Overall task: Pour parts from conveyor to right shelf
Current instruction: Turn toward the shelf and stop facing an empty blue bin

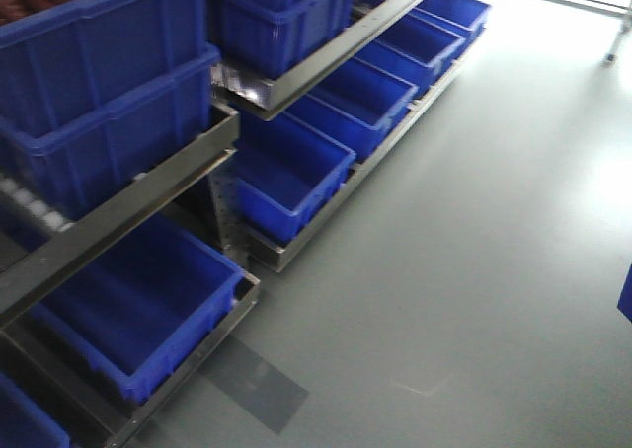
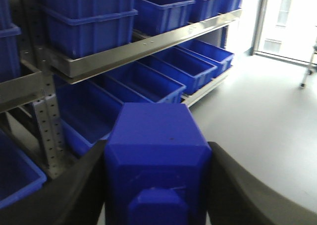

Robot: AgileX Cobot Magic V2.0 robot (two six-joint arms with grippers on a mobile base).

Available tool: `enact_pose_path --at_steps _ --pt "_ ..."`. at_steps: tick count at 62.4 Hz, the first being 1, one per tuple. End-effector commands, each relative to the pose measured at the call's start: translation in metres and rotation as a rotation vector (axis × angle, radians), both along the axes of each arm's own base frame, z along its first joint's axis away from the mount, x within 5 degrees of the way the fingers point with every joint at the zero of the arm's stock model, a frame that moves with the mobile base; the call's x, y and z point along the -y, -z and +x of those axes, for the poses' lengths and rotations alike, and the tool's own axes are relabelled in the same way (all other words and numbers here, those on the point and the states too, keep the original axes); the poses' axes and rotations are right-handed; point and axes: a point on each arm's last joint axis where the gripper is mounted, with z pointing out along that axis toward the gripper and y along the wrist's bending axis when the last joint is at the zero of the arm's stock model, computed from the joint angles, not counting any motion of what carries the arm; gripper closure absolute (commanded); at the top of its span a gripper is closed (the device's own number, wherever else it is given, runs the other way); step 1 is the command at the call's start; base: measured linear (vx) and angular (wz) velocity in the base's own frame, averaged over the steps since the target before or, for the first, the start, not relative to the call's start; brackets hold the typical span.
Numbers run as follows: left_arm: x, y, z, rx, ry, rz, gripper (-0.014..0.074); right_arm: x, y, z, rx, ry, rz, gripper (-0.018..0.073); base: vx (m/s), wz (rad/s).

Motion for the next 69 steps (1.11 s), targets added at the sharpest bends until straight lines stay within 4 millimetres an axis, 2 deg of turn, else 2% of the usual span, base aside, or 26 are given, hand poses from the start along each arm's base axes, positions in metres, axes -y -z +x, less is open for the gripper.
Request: enact_pose_path --at_steps 1,29,69 --pt "0.0002 0.0029 -0.0001 0.057 0.003 -0.007 0.0603 0.0012 -0.0162 0.0002 0.097 0.012 -0.003 0.0568 0.24 0.91" --pt "0.0002 0.0029 -0.0001 0.057 0.003 -0.007 0.0603 0.0012 -0.0162 0.0002 0.097 0.012 -0.003 0.0568 0.21 0.8" --pt "0.0002 0.0029 -0.0001 0.057 0.003 -0.007 0.0603 0.0012 -0.0162 0.0002 0.097 0.012 -0.003 0.0568 0.14 0.59"
